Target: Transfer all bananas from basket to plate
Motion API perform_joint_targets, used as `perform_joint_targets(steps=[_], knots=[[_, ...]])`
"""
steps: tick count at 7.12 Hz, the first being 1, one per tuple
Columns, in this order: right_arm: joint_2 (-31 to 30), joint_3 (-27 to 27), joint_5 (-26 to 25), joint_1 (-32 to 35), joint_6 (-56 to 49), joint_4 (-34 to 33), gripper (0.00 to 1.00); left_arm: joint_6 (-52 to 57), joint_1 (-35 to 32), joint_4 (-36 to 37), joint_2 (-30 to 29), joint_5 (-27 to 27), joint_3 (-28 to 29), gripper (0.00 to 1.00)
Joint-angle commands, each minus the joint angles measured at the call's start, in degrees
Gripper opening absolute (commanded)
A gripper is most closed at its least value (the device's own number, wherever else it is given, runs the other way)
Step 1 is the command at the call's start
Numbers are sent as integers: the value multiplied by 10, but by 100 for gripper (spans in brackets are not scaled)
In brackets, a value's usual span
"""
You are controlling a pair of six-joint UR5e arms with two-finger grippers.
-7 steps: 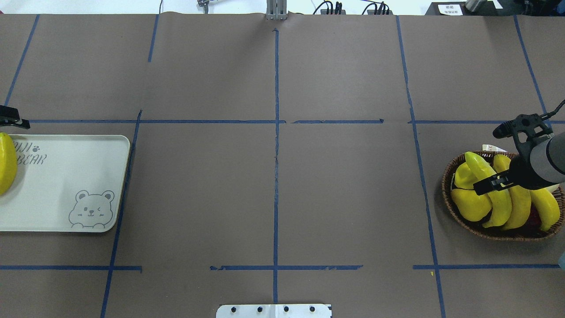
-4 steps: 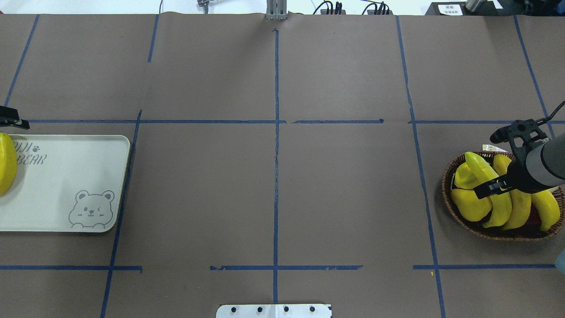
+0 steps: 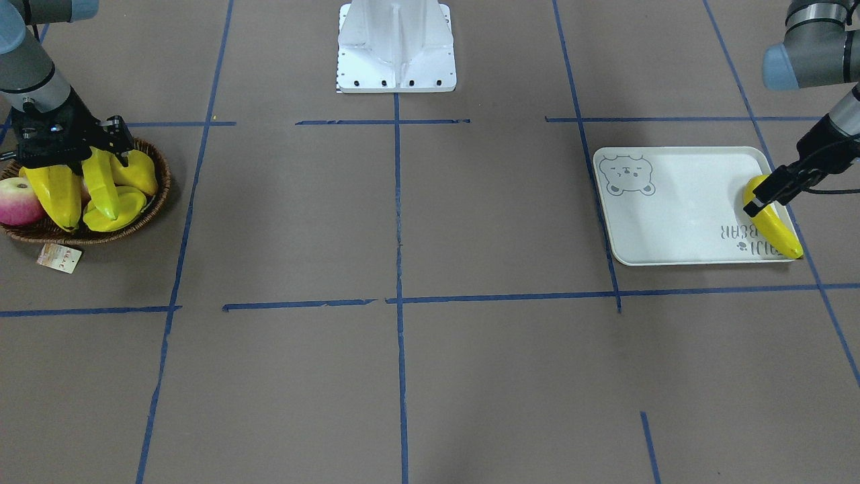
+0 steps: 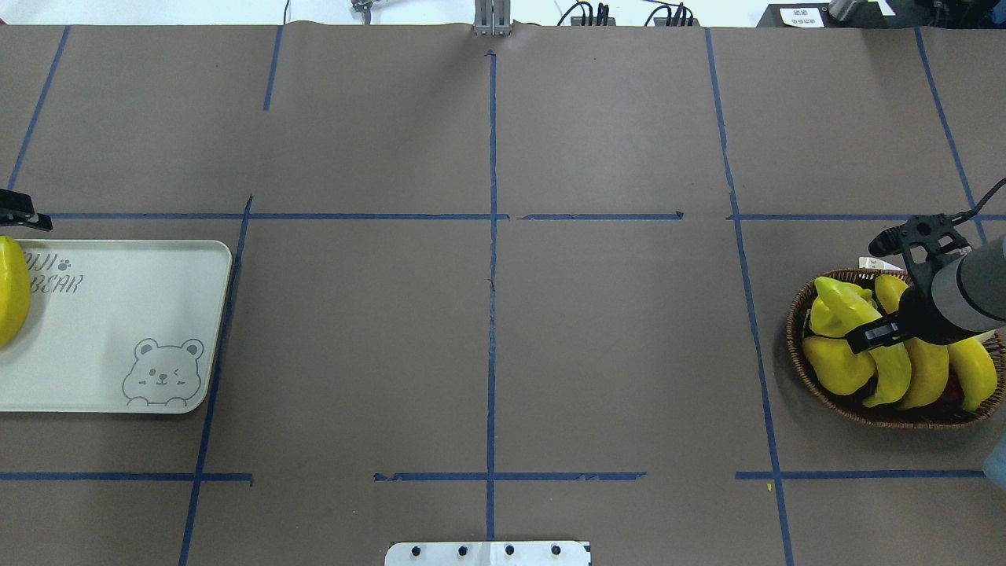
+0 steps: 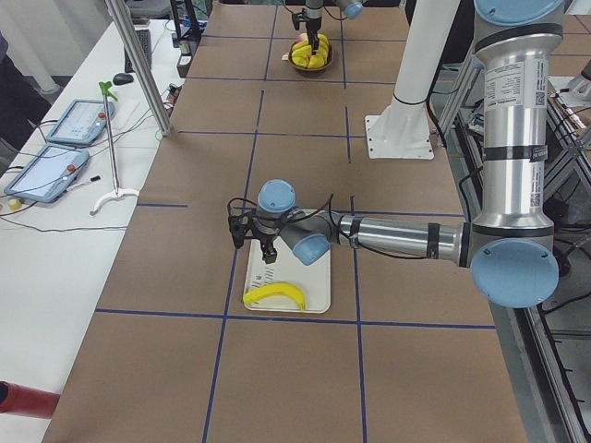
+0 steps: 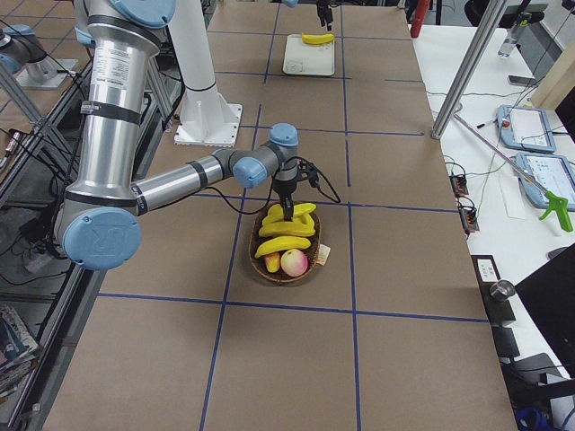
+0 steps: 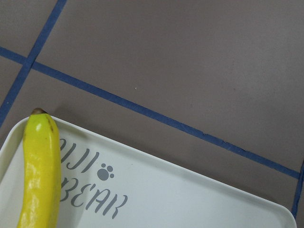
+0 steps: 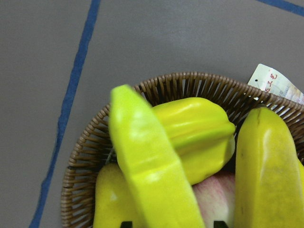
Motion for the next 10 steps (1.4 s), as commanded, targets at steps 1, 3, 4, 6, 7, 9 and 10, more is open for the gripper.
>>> perform_joint_targets(steps=[1,3,4,6,7,9,10], knots=[[0,0,0,1,2,0,20,0,0,0,0,0,1,100],[-3,6,2,3,1,1,6,0,0,0,-1,0,1,100],[-4,17,7,4,1,0,3,0,0,0,-1,0,1,100],[-4,46,25,10,1,-7,2,-1,4,-3,-3,0,-2,100],[-3,53,43,17,4,-4,2,-2,4,-4,-5,-1,-6,100],[0,75,57,22,58,6,4,-4,26,-8,-8,0,-29,100],[-2,75,59,22,113,61,4,-6,35,-18,-7,-2,-53,100]])
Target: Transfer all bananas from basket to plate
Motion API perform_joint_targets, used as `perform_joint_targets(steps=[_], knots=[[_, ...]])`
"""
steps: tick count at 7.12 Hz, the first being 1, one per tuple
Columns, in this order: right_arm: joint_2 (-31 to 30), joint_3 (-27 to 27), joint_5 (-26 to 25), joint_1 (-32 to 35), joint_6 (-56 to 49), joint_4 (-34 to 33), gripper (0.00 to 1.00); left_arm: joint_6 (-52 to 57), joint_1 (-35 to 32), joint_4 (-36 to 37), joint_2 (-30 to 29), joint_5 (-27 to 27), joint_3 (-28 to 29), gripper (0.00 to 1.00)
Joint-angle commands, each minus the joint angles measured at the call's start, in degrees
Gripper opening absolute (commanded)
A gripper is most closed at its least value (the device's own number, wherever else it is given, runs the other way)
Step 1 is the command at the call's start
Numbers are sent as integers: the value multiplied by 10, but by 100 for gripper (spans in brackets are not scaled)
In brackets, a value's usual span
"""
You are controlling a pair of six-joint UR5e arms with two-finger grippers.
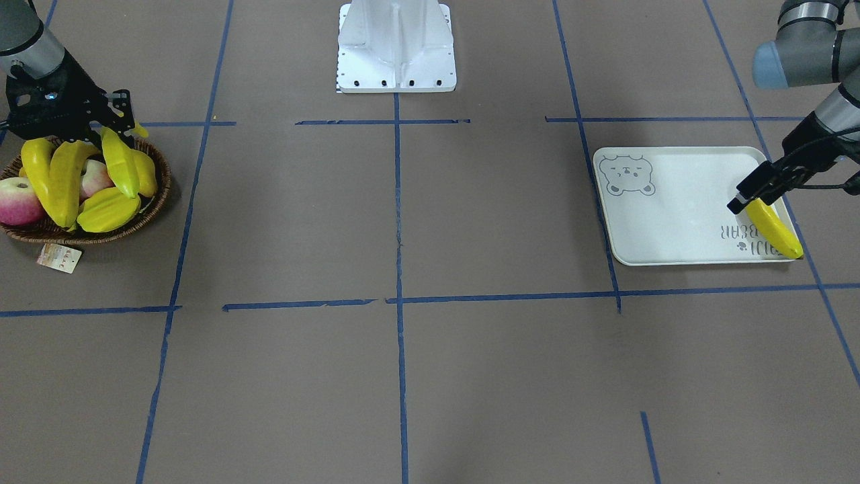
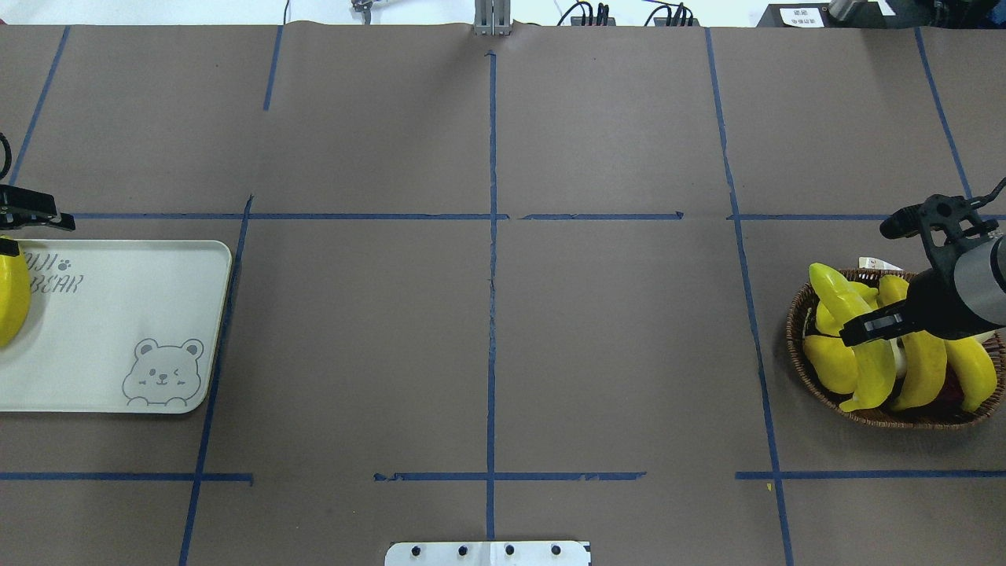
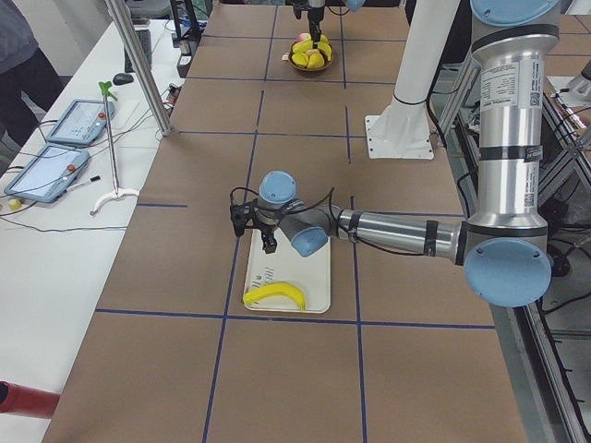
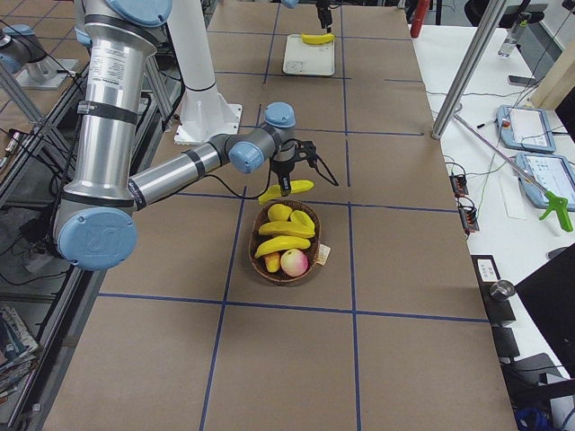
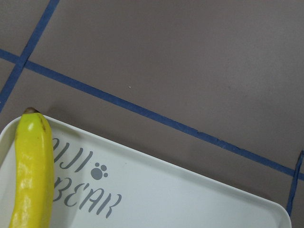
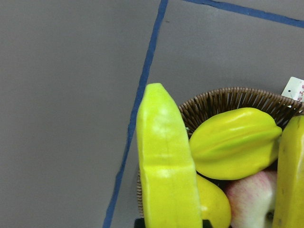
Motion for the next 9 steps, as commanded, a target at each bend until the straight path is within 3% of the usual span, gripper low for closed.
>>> perform_joint_targets(steps=[1,4,6,9], knots=[[-2,2,6,0,108,99,4,-2,11,-24,-4,-4,-33,100],[8,-50,10,-11,243,289,4,-16,44,-54,-61,-5,-49,99],[76,-124,4,-50,354,412,4,-133,84,-56,-137,-3,-51,99],[201,-180,-37,-113,371,407,4,-268,152,-49,-235,28,-53,99]])
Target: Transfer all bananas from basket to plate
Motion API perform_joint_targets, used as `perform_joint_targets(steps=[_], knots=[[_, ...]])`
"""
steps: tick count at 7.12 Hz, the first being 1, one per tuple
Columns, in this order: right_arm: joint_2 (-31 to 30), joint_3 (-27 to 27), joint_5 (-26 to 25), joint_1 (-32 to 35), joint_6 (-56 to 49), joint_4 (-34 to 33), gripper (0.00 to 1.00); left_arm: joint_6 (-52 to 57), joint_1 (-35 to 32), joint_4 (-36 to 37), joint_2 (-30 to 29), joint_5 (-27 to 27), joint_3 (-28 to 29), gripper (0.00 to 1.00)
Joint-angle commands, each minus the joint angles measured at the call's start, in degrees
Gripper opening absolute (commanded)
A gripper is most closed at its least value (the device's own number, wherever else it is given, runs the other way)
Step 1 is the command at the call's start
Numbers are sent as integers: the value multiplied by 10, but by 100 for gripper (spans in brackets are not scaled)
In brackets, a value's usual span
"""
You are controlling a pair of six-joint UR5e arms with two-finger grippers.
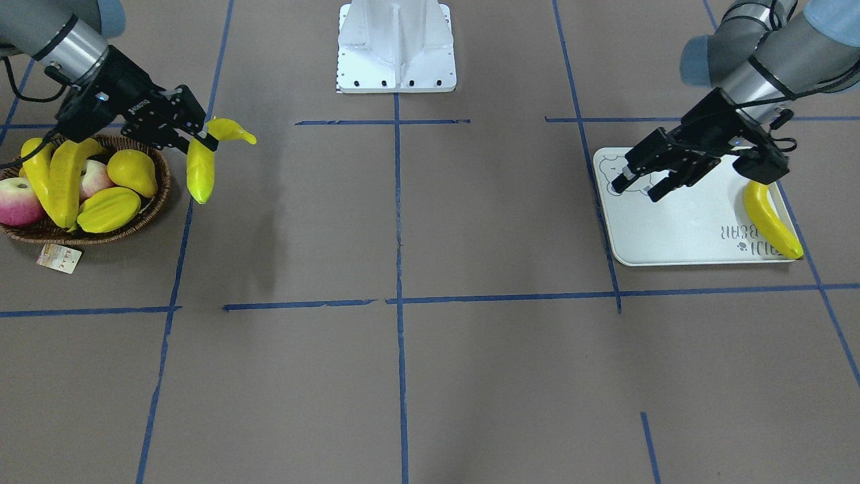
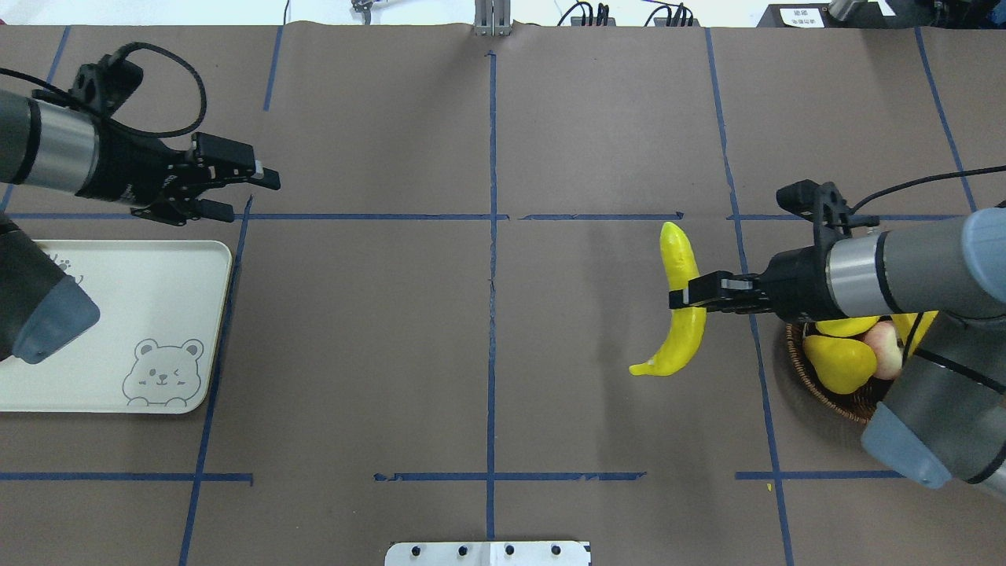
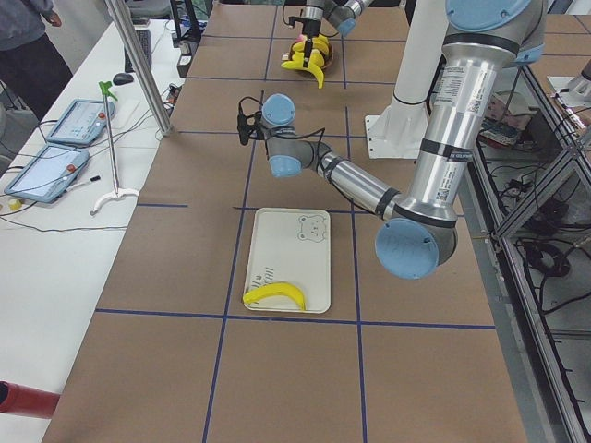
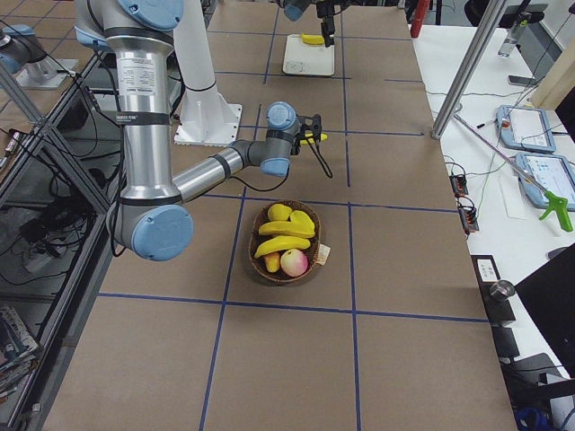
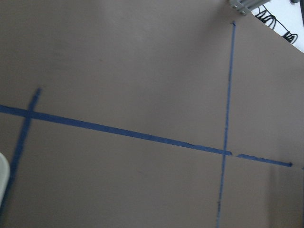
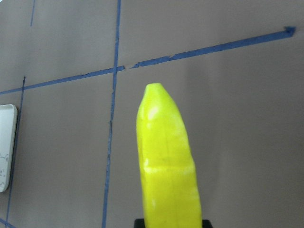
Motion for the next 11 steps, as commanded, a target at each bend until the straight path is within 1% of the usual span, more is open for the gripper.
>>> perform_joint_targets(steps=[1,2,3,4,5,6,8,9,10,11], knots=[[76,-38,-21,-38,6,-4,4,-56,66,7,-63,57,8,99],[107,-39,-34,-52,9,-44,4,-95,86,9,-97,83,14,99],[142,-40,-75,-84,12,-87,4,-113,103,16,-112,101,18,99],[172,-41,-97,-105,12,-126,4,-114,128,40,-132,130,19,99],[198,-40,-108,-119,12,-152,4,-113,159,60,-154,166,24,99],[208,-40,-135,-134,12,-153,4,-113,178,62,-163,192,31,99],[219,-39,-141,-138,12,-153,4,-112,189,62,-163,197,43,98],[220,-39,-141,-138,20,-152,4,-112,196,63,-165,199,45,96],[227,-39,-141,-138,28,-153,4,-112,203,63,-167,211,49,90],[228,-38,-142,-138,28,-152,4,-112,206,63,-167,212,53,88]])
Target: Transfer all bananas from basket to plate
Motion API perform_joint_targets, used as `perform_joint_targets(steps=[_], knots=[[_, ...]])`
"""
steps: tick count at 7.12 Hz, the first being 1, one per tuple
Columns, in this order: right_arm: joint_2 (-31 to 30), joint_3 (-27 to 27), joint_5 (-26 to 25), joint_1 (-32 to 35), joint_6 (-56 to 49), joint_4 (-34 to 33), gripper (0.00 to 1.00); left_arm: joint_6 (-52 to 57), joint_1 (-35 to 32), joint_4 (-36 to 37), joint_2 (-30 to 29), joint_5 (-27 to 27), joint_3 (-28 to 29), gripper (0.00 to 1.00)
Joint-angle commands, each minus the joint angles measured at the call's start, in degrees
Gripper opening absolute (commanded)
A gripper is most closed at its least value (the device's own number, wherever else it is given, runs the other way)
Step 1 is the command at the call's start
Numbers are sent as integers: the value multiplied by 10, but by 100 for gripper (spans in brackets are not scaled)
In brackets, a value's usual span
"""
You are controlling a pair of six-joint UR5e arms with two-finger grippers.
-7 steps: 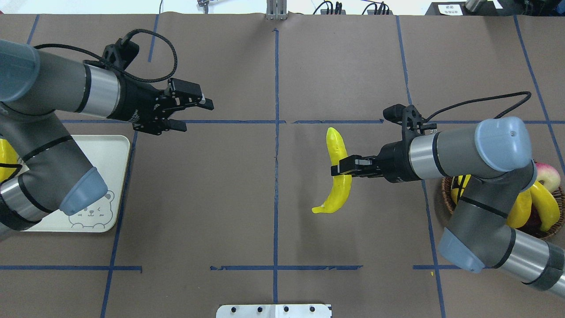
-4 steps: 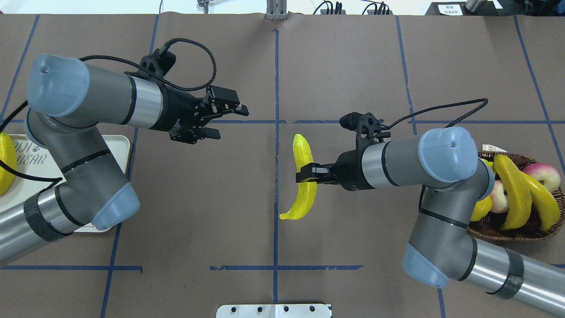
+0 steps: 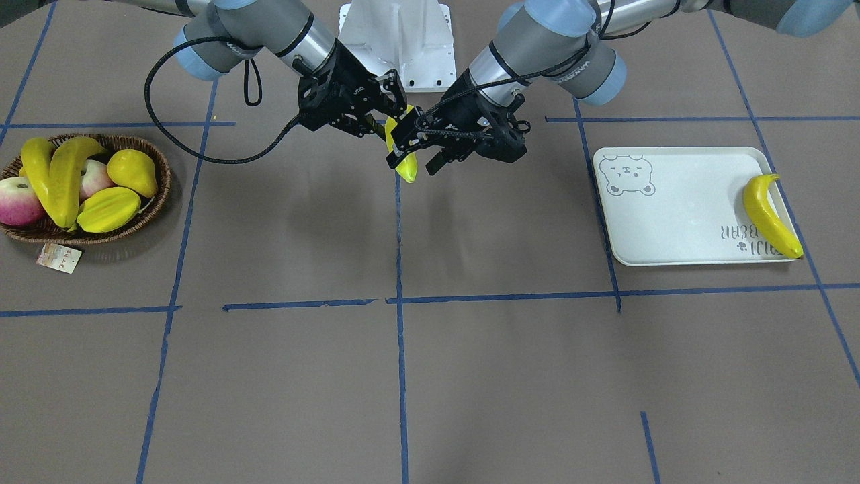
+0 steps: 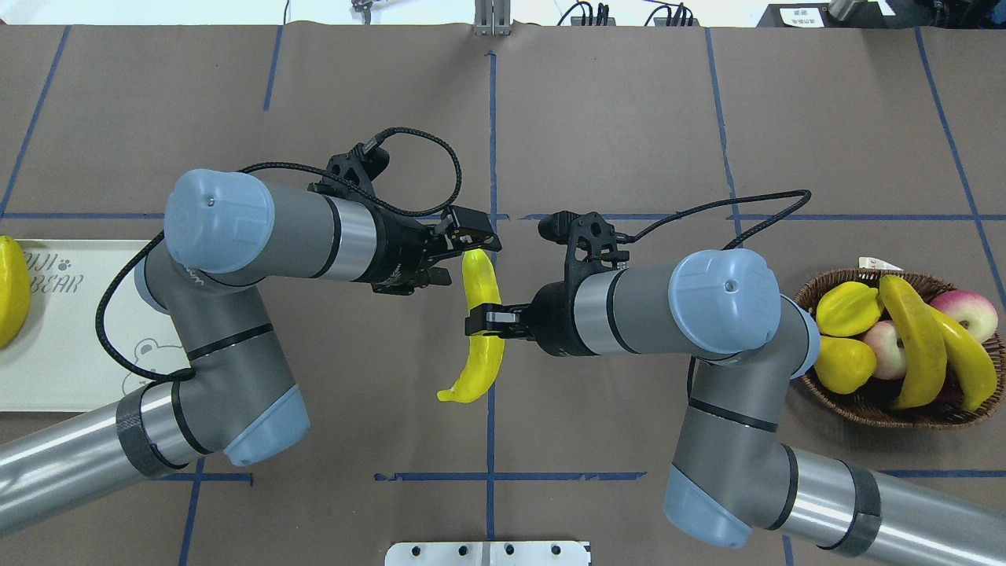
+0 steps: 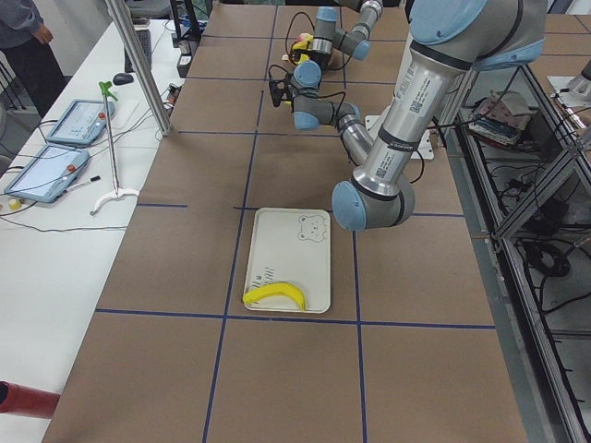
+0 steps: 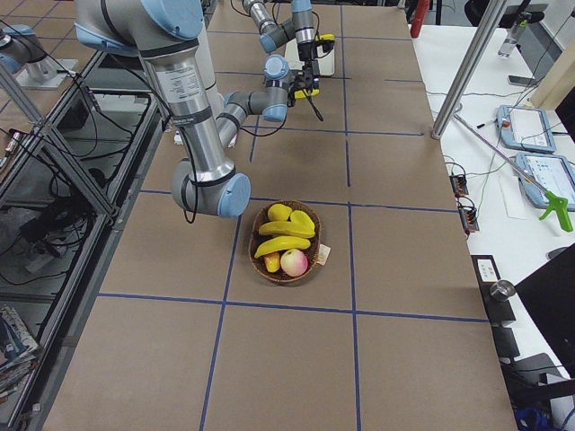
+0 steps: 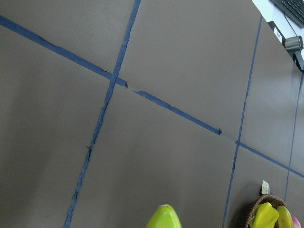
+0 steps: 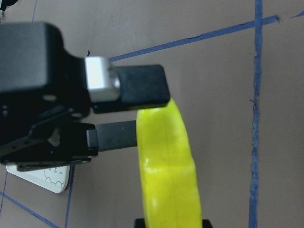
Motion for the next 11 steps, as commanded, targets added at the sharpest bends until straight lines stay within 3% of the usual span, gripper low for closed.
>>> perform_joint_targets(steps=[1,5,6,7,9,11], knots=[[4,1,-1,0,3,0,4,-2,8,0,-1,6,7,81],[4,0,-4,0,3,0,4,-3,13,-1,-2,13,6,37],[4,0,-5,0,3,0,4,-3,12,-1,-2,13,6,24],[3,0,-4,0,3,0,11,-3,13,-1,-2,13,4,4],[4,1,-5,1,3,0,99,-3,12,-1,-1,13,-4,0],[4,2,-5,7,3,0,99,-3,11,-1,4,12,-6,0]])
